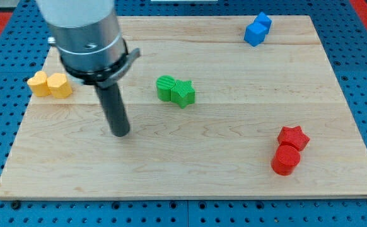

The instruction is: Push the green star parallel to the blue cube

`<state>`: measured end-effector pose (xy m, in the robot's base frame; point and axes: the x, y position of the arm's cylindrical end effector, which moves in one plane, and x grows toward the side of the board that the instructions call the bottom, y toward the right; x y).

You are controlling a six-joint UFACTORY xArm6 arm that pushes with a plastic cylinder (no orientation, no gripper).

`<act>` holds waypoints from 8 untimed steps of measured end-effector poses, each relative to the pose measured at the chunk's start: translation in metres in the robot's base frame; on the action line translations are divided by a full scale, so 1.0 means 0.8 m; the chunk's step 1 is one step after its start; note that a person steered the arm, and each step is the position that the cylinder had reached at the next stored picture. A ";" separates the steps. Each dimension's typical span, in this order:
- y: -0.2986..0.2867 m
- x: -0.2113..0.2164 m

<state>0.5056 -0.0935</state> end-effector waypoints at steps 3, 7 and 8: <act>0.161 -0.019; 0.186 -0.054; 0.211 -0.089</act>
<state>0.4345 0.0750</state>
